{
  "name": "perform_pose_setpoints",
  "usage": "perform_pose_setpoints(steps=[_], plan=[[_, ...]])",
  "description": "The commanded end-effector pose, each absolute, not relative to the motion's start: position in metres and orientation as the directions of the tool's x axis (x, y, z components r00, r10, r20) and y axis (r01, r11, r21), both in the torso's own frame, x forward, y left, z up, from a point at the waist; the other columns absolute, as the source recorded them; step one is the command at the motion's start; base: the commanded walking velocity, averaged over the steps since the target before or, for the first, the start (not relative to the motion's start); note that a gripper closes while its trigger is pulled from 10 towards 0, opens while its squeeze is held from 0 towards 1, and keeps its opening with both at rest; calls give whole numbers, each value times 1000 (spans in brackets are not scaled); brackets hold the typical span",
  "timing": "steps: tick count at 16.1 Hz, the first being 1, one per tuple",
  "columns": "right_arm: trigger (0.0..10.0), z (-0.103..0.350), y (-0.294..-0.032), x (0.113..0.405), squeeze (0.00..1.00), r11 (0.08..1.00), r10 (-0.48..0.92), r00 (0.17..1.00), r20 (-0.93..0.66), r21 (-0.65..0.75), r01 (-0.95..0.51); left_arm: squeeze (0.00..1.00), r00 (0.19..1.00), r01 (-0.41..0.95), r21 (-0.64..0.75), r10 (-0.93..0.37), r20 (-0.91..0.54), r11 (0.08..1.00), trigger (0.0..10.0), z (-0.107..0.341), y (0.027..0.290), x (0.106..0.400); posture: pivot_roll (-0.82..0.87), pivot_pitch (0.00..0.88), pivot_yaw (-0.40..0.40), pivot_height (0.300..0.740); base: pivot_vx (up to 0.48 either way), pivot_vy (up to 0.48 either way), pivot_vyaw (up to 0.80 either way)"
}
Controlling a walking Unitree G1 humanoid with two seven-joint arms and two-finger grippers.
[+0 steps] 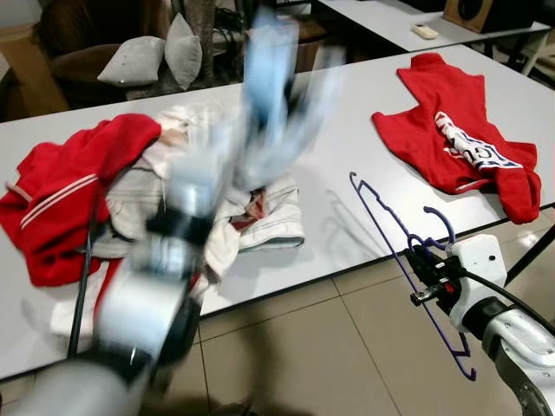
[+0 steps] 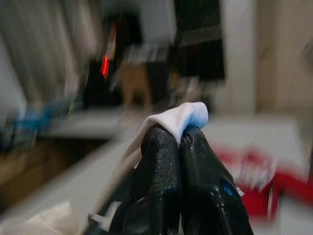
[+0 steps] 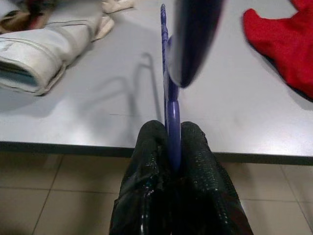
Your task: Hang hanger
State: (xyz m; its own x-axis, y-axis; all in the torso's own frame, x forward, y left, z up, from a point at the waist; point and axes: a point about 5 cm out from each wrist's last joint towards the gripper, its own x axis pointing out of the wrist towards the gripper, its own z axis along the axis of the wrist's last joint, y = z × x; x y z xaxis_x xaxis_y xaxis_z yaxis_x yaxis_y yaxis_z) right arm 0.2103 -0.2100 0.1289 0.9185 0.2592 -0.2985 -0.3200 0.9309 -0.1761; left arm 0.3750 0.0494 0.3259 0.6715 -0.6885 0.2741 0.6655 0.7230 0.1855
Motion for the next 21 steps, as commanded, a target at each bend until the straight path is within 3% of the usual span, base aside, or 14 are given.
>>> perform_pose_setpoints(steps=[1, 5, 6, 8, 11, 13, 14, 15, 17, 18, 19, 21], plan=[[10000, 132, -214, 209, 0, 939, 231, 931, -283, -186, -290, 0, 644, 698, 167, -712, 279, 696, 0, 323, 48, 374, 6, 0, 95, 740, 0, 0, 0], [10000, 129, -212, 206, 0, 946, 217, 935, -281, -177, -272, 0, 601, 780, 165, -796, 69, 603, 353, 251, 30, 366, -1, 0, 108, 740, 0, 0, 0], [10000, 129, -212, 206, 0, 946, 216, 935, -281, -176, -272, 0, 588, 794, 164, -808, 39, 586, 2471, 240, 28, 363, 1, 0, 106, 740, 0, 0, 0], [10000, 128, -209, 206, 0, 944, 226, 931, -288, -172, -282, 0, 569, 814, 164, -821, -38, 557, 1882, 212, 27, 352, 11, 0, 98, 740, 0, 0, 0], [10000, 127, -207, 207, 0, 943, 234, 929, -287, -168, -289, 0, 582, 806, 179, -811, -67, 564, 1804, 203, 41, 351, 21, 0, 90, 740, 0, 0, 0], [10000, 127, -208, 208, 0, 945, 223, 932, -285, -170, -279, 0, 555, 825, 187, -828, -83, 534, 1137, 199, 48, 347, 24, 0, 92, 740, 0, 0, 0], [10000, 127, -211, 209, 0, 954, 188, 940, -283, -177, -244, 0, 502, 857, 193, -858, -106, 478, 275, 196, 49, 341, 24, 0, 93, 740, 0, 0, 0], [10000, 124, -228, 212, 0, 973, 51, 953, -299, -202, -115, 0, 444, 892, 177, -881, -164, 417, 0, 187, 55, 331, 21, 0, 100, 740, 0, 0, 0], [10000, 124, -239, 212, 0, 978, -30, 954, -299, -207, -35, 0, 414, 907, 170, -888, -199, 384, 0, 182, 59, 327, 22, 0, 102, 740, 0, 0, 0], [10000, 125, -248, 212, 0, 977, -89, 952, -293, -213, 25, 0, 351, 934, 151, -910, -220, 324, 0, 179, 60, 319, 23, 0, 101, 740, 0, 0, 0], [10000, 127, -251, 213, 0, 978, -95, 954, -284, -207, 36, 0, 212, 975, 122, -944, -252, 186, 0, 176, 58, 302, 23, 0, 100, 740, 0, 0, 0], [10000, 128, -250, 215, 0, 977, -97, 955, -279, -210, 38, 0, 170, 983, 112, -954, -248, 146, 0, 175, 50, 293, 20, 0, 102, 740, 0, 0, 0]])
